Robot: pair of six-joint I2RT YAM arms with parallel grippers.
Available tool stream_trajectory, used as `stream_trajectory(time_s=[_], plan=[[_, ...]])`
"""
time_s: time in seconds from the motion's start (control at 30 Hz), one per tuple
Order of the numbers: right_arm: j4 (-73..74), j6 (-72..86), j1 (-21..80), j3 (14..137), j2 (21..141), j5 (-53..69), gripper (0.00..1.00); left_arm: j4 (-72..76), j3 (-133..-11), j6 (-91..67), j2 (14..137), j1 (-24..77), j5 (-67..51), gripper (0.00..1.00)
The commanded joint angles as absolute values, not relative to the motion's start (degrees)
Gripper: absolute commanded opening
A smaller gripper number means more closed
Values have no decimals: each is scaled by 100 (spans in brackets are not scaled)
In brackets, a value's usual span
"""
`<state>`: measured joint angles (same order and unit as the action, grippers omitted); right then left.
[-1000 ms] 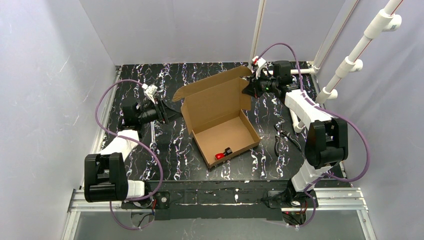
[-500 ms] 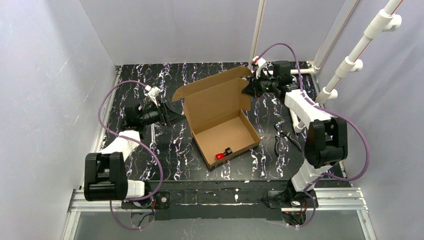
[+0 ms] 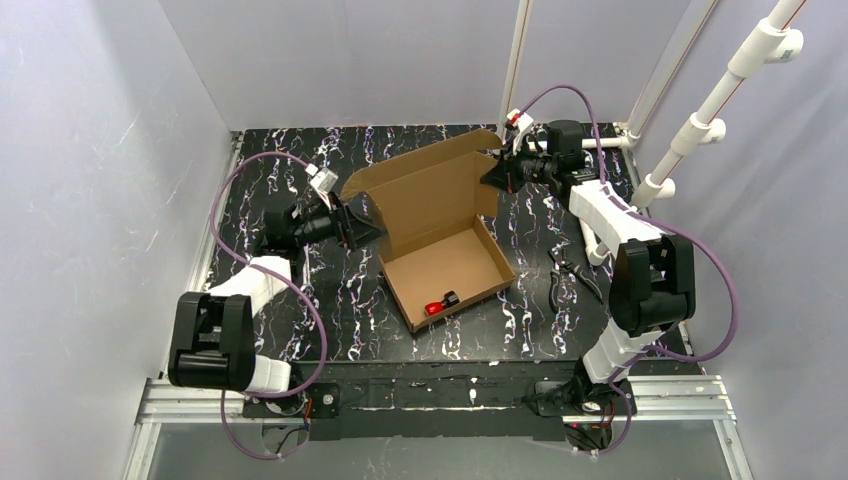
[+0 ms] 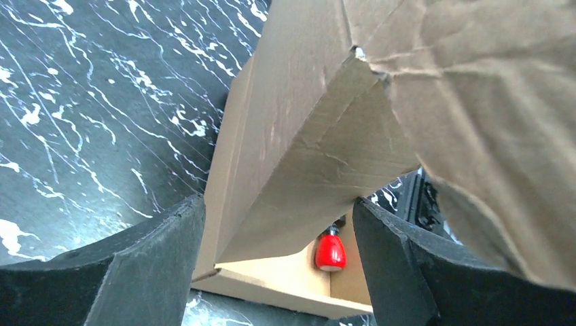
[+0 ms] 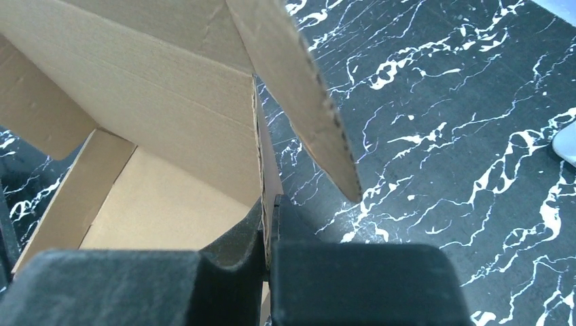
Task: Fold the paper box
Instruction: Close the paper box at the center of the board.
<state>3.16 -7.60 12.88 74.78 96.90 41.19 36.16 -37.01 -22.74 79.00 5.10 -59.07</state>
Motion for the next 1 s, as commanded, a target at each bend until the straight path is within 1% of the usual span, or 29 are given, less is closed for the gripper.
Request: stream_trajectory(time_s=[0.0, 0.23, 0.27, 0.37, 0.43, 0.53, 0.63, 0.77, 0.83, 0.97], plan=[[-272, -281, 1362, 7313, 9678, 4750, 1, 4502, -3744, -2315, 8159, 545, -5529, 77], [-575, -96, 1371, 7188, 9694, 5316, 1, 5899, -3539, -2873, 8483, 545, -5226, 73], [-625, -63, 1379, 7171, 9694, 5363, 1, 6121, -3526, -3011, 8556, 545, -5226, 71], [-663, -35, 1406, 7146, 9708, 5339, 1, 6662, -3548, -3410, 8785, 544, -5287, 60], [-614, -44, 1406, 7165, 9712, 5147, 1, 6918, -3526, -3594, 8882, 545, -5305, 59], [-240, -252, 1406, 7295, 9721, 4367, 1, 6938, -3453, -3748, 8694, 541, -5145, 66], [-12, -482, 1401, 7382, 9704, 3738, 1, 6112, -3419, -3587, 8150, 491, -4781, 71], [-9, -535, 1393, 7383, 9735, 3701, 1, 5133, -3315, -3442, 7333, 355, -4624, 79], [-9, -580, 1397, 7375, 9732, 3761, 1, 5034, -3227, -3732, 7026, 62, -4694, 80], [-9, -622, 1380, 7325, 9691, 3884, 1, 4447, -3164, -4730, 6691, -1141, -4948, 80]])
